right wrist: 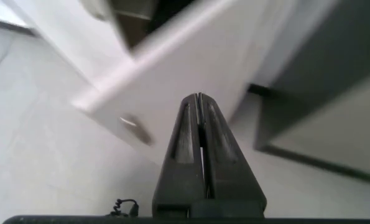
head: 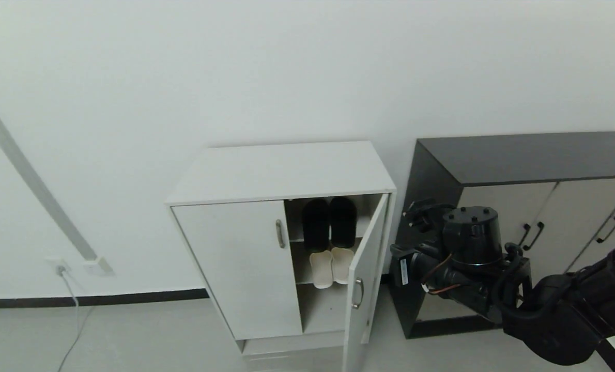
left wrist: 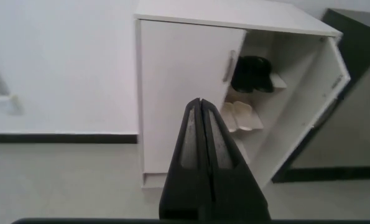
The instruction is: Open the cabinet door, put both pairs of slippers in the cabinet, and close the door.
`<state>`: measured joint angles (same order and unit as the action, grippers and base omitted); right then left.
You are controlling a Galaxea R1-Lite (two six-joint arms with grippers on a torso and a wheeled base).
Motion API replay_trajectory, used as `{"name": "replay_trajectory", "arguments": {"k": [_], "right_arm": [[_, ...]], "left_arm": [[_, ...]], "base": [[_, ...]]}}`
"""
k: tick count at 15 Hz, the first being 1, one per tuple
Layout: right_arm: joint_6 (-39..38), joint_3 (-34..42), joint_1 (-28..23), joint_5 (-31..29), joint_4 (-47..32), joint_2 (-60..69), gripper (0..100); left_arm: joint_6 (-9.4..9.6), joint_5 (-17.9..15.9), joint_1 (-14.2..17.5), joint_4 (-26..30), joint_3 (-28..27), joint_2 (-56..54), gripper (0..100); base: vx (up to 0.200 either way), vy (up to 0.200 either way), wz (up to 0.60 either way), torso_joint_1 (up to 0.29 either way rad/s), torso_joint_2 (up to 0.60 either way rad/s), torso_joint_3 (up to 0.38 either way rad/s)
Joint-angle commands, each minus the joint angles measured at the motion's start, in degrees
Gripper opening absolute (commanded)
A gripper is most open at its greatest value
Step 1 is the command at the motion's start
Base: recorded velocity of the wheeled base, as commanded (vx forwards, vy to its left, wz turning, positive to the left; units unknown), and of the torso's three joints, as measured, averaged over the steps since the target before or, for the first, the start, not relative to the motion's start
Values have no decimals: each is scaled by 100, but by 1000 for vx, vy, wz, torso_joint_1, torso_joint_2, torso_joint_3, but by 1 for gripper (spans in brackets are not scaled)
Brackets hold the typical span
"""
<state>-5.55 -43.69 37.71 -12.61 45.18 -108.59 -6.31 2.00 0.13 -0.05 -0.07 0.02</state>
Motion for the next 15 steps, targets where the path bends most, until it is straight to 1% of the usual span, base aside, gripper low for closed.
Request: {"name": "replay_trajectory", "arguments": {"k": [1, 6, 8, 10, 14, 15], "right_arm": [[1, 10, 0, -14, 9, -4, 0], [221, 54, -114, -58, 96, 31, 0], [520, 229, -316, -49, 149, 242, 0], [730, 405, -466, -23, 114, 304, 0], [1038, 730, -580, 4, -27, 330, 0], [1091, 801, -580, 39, -53, 339, 0]], "left_arm": [[-1, 2, 4, -4, -1, -2, 0], [-1, 2, 4, -4, -1, -2, 0], [-1, -7, 4, -4, -1, 6, 0], [-1, -7, 4, -4, -1, -2, 0], [-1, -15, 4, -4, -1, -2, 0], [-1, -15, 4, -4, -1, 6, 0]], "base": [[0, 0, 600, -2, -2, 2], [0, 0, 0, 0, 0, 0], [0, 0, 0, 0, 0, 0], [200, 0, 0, 2, 5, -2], [200, 0, 0, -1, -1, 2], [0, 0, 0, 0, 0, 0]]}}
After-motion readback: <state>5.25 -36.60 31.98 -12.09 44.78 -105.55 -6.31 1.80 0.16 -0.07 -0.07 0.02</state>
